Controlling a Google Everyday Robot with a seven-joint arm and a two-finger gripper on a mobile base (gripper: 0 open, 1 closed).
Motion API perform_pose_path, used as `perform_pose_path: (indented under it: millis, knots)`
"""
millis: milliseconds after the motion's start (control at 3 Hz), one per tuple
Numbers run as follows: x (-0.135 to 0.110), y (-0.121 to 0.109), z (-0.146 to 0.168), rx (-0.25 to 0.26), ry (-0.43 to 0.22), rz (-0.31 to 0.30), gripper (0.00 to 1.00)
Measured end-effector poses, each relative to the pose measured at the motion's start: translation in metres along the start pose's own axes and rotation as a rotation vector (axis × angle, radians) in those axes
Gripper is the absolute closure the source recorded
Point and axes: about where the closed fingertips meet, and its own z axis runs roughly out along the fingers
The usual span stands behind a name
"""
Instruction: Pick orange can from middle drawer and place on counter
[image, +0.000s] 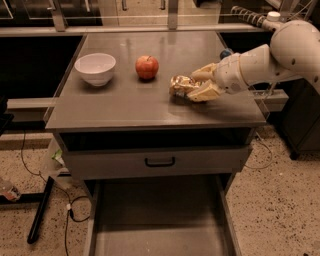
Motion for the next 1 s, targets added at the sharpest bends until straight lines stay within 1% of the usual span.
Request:
perform_pose_path:
  millis: [1000]
  knots:
    - [0.0,0.0,0.0001,0.0,0.0,0.0,0.12]
